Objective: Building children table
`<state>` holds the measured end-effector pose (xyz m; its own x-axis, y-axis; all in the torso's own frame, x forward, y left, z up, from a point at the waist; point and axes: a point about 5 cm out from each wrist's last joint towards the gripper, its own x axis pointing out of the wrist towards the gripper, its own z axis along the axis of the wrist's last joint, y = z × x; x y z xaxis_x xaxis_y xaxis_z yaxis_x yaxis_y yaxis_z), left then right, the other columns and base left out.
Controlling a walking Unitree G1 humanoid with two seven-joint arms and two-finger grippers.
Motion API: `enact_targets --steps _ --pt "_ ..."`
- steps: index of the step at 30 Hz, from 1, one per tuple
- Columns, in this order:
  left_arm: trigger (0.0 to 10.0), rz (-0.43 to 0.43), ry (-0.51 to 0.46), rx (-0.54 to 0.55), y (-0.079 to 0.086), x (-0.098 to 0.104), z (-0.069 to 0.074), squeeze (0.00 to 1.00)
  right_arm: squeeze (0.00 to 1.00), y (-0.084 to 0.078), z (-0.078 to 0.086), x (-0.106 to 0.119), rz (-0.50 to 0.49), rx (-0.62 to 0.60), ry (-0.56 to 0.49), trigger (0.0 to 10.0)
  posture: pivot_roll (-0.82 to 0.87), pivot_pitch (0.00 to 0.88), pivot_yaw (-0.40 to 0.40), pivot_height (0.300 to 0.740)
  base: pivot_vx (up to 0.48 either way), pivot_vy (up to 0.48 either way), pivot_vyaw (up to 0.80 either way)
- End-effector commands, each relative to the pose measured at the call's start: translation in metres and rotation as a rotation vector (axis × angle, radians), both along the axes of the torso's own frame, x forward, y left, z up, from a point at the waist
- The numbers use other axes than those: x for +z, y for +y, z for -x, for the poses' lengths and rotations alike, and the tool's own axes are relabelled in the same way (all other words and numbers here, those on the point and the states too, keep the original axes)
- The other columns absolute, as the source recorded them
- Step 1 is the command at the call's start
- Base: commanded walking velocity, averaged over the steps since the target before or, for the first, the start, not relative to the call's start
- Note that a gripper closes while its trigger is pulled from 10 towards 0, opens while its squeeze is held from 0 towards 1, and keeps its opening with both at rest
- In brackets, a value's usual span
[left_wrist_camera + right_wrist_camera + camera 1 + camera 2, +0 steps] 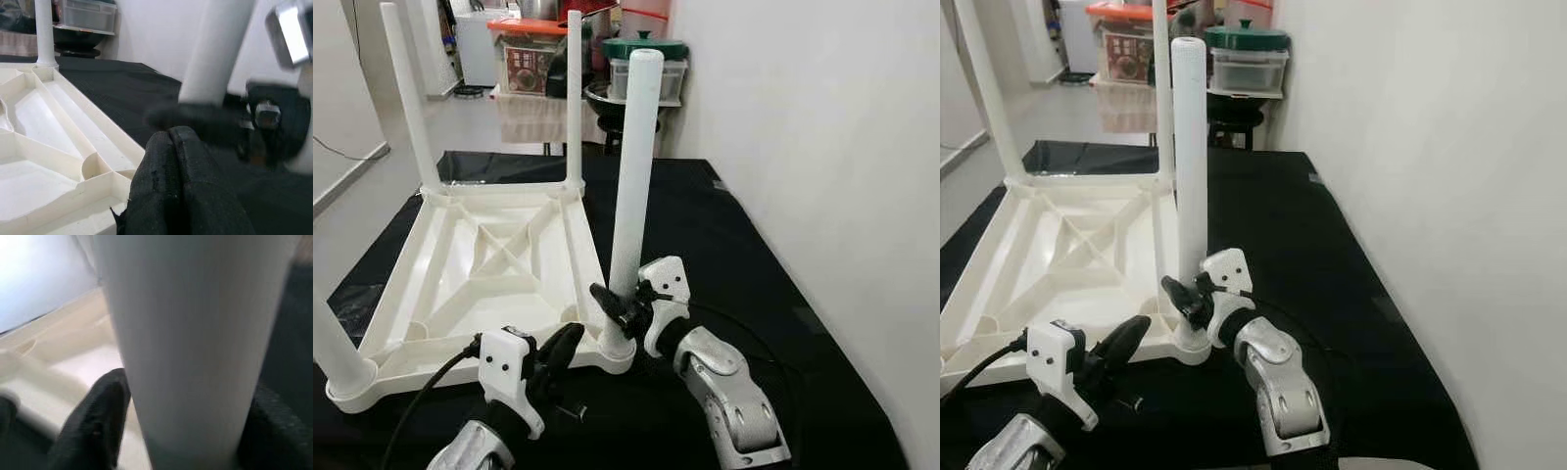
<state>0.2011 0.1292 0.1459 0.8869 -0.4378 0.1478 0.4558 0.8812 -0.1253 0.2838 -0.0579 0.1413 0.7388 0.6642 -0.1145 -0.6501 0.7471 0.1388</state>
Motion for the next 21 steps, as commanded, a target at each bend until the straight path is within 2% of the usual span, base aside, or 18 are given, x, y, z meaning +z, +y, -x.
enact_targets --steps 1,2,3,4,5,6,7,8,10,15,18,19,21 --pt "7.6 -0.003 0.013 -0.004 -0.001 -0.002 -0.001 0.00 1.00 0.011 0.009 0.003 -0.035 0.226 -0.008 10.0 0.03 0.000 -0.100 0.740 0.000 0.000 0.00" --pt "7.6 -0.003 0.013 -0.004 -0.001 -0.002 -0.001 0.00 1.00 0.011 0.009 0.003 -0.035 0.226 -0.008 10.0 0.03 0.000 -0.100 0.740 0.000 0.000 0.00" --pt "7.6 -0.002 0.014 -0.006 -0.001 -0.003 -0.001 0.00 1.00 0.008 0.007 0.007 -0.005 0.311 -0.056 10.0 0.03 0.000 -0.100 0.740 0.000 0.000 0.00" --pt "7.7 -0.001 0.014 -0.008 -0.001 -0.003 -0.001 0.00 0.11 0.002 0.004 0.011 0.025 0.397 -0.091 10.0 0.03 0.000 -0.100 0.740 0.000 0.000 0.00" --pt "7.7 -0.001 0.014 -0.009 -0.002 -0.003 -0.001 0.00 0.11 -0.002 0.001 0.013 0.043 0.446 -0.109 10.0 0.03 0.000 -0.100 0.740 0.000 0.000 0.00" --pt "7.7 -0.001 0.014 -0.009 -0.002 -0.003 -0.002 0.00 0.00 -0.010 -0.007 0.017 0.060 0.497 -0.122 10.0 0.04 0.000 -0.103 0.740 0.000 0.000 0.00" --pt "7.7 -0.001 0.014 -0.009 -0.002 -0.003 -0.002 0.00 0.00 -0.010 -0.007 0.017 0.060 0.497 -0.122 10.0 0.04 0.000 -0.103 0.740 0.000 0.000 0.00" --pt "7.7 -0.001 0.014 -0.008 -0.002 -0.004 -0.002 0.00 0.00 -0.024 -0.020 0.026 0.099 0.569 -0.148 10.0 0.04 0.000 -0.105 0.740 0.000 0.000 0.00" --pt "7.7 -0.001 0.014 -0.007 -0.002 -0.004 -0.002 0.00 0.00 -0.033 -0.029 0.033 0.106 0.605 -0.153 10.0 0.05 0.000 -0.108 0.740 0.000 0.000 0.00" --pt "7.6 -0.003 0.016 -0.005 -0.003 -0.005 -0.002 0.00 0.00 -0.052 -0.051 0.052 0.047 0.660 -0.119 10.0 0.05 0.000 -0.110 0.740 0.000 0.000 0.00" --pt "7.6 -0.002 0.017 -0.006 -0.004 -0.006 -0.002 0.00 0.00 -0.058 -0.056 0.055 0.024 0.680 -0.102 10.0 0.05 0.000 -0.111 0.740 0.000 0.000 0.00" --pt "7.7 -0.001 0.017 -0.007 -0.004 -0.006 -0.002 0.00 0.00 -0.061 -0.057 0.056 0.011 0.693 -0.093 0.0 0.06 0.000 -0.113 0.740 0.000 0.000 0.00" --pt "7.7 -0.001 0.017 -0.007 -0.004 -0.006 -0.001 0.00 0.00 -0.063 -0.058 0.055 0.001 0.707 -0.086 0.0 0.06 0.000 -0.113 0.740 0.000 0.000 0.00"
